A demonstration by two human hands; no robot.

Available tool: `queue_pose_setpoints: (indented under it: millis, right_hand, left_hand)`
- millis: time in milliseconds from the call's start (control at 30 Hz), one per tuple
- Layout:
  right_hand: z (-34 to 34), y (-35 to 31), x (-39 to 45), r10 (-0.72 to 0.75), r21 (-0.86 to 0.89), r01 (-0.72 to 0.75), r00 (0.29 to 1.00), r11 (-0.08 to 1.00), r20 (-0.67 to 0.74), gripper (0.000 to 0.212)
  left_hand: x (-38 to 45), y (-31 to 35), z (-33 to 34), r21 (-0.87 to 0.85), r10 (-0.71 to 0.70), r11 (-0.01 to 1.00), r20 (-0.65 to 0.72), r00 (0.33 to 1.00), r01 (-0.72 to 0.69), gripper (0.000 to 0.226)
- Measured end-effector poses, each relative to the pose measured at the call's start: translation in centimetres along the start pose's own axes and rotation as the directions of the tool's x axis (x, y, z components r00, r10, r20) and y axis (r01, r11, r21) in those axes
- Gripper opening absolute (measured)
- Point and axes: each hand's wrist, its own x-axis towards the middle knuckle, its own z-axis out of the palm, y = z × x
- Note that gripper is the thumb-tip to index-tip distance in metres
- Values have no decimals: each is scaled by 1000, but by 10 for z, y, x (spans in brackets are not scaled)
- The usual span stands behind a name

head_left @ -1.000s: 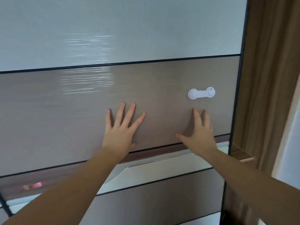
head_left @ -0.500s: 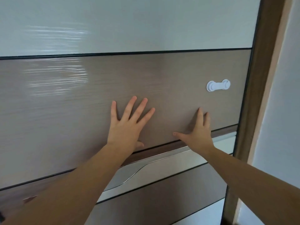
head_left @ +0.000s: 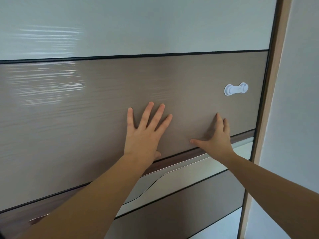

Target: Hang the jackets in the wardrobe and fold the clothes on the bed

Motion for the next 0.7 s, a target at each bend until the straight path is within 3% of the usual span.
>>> queue_pose_setpoints:
  millis: [467, 567, 700]
  right_hand:
    - [-3, 1, 0, -4, -14, 4, 1000, 1000, -20, 127]
    - [-8, -6, -10, 4, -22, -3, 999, 1000, 48, 124]
    - [-20, -21, -48, -76, -178, 104, 985, 979, 158, 110]
  left_hand:
    - [2, 5, -4, -17, -12, 1000, 58, 998, 13, 130]
    - [0, 6, -11, -38, 16, 999, 57, 998, -14, 122]
    - [-24, 12, -12, -178, 87, 981, 59, 994, -76, 104]
